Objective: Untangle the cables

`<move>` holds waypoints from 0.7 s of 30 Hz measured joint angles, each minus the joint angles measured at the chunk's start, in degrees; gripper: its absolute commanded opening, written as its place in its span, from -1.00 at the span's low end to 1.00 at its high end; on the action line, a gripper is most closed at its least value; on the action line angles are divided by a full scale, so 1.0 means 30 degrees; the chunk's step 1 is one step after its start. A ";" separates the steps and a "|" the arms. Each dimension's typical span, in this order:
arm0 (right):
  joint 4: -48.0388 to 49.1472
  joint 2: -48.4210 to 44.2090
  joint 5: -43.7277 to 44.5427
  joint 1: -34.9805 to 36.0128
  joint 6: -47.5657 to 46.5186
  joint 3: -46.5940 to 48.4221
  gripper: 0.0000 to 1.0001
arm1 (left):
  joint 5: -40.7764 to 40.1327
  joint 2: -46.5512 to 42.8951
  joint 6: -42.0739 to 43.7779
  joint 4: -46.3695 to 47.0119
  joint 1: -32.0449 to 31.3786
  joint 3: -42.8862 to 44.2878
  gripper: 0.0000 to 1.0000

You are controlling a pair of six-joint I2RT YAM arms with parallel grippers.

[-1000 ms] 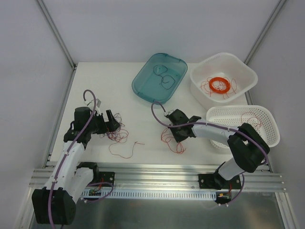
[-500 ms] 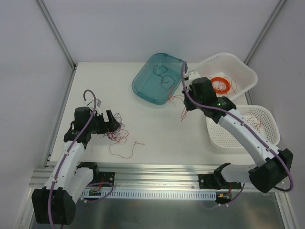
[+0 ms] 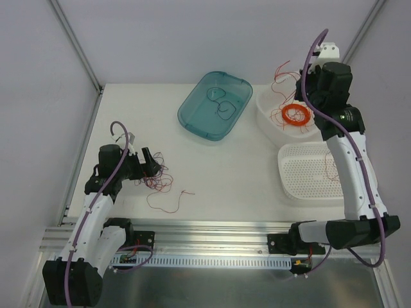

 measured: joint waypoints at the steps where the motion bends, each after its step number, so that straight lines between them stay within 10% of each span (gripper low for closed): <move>1: 0.0306 0.0335 0.0022 -0.0328 0.0007 0.0087 -0.99 | -0.0015 -0.0044 0.0029 -0.0007 0.0000 0.0000 0.96; 10: 0.2404 0.6470 0.0248 -0.3665 0.0816 0.1661 -0.99 | -0.0612 -0.0852 0.0415 -0.0007 0.0000 0.0000 0.96; 15: 0.1996 1.0979 -0.0073 -0.4466 0.1020 0.4109 0.07 | -0.1042 -0.0998 0.0459 -0.0007 0.0000 -0.0029 0.96; 21: 0.0780 1.3041 -0.0656 -0.4714 0.1173 0.4539 0.60 | -0.1209 -0.0991 0.0466 -0.0007 0.0000 -0.0044 0.96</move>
